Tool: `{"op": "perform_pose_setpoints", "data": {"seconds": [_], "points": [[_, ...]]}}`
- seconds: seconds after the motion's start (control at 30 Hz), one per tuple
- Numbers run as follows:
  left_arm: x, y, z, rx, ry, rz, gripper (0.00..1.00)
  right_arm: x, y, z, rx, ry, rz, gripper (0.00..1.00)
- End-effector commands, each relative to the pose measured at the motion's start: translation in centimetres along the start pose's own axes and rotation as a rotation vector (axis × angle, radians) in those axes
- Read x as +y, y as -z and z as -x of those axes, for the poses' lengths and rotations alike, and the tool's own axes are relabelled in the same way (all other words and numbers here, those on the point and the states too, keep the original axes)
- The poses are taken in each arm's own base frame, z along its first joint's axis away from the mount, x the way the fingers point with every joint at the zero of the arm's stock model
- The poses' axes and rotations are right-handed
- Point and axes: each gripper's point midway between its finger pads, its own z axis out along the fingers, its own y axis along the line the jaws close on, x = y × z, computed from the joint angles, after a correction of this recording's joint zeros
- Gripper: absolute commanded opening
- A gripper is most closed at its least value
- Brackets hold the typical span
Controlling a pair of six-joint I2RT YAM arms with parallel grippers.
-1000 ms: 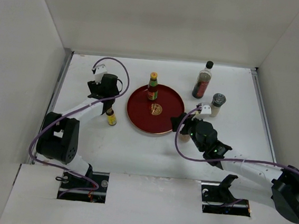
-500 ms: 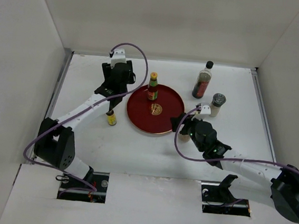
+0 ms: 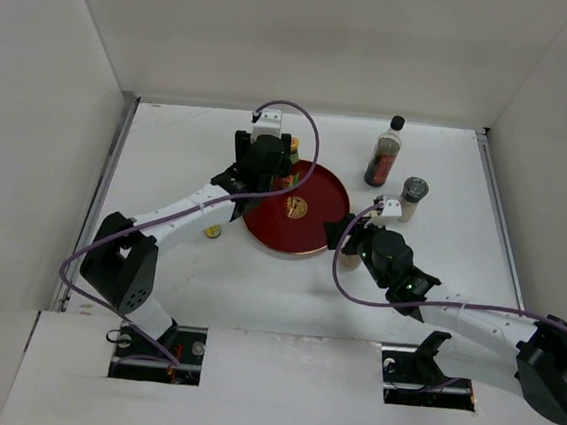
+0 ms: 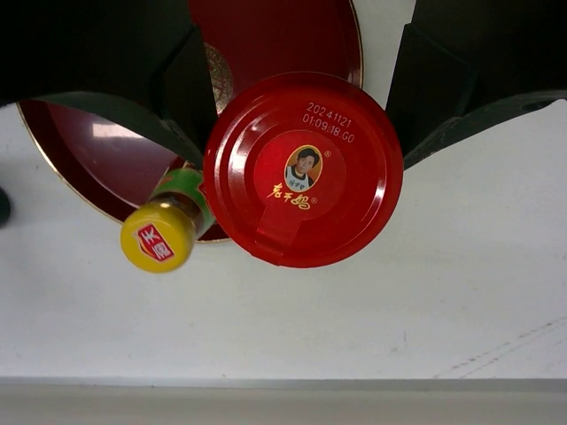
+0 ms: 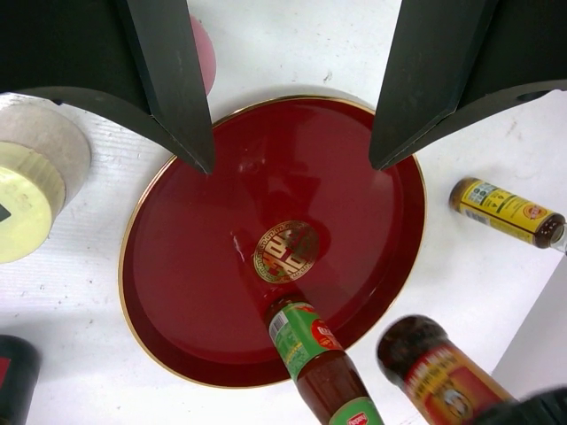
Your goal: Organize the condiment bottles
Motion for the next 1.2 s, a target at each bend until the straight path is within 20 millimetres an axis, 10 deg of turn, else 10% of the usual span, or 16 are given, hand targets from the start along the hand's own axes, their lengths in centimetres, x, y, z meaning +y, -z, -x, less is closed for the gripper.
{"op": "perform_pose_setpoints", "data": {"seconds": [0.0,0.73,1.17], "points": [[-1.6,0.9,4.9,-0.16,0.132,-0.043,0.32,1.2,0.0,2.3,-0.077,-0.042,0.041,0.77],[-2.9,-0.6,-3.8,-0.068,0.16,-0.064,0.37,1.0,-0.5,1.9,-0.063,-0.032,0.027,0.77],[-1.2,3.2,1.7,-0.192,0.237,-0.075,0.84,1.0,-0.2,2.2,-0.072,-0.036,0.031,0.74]]}}
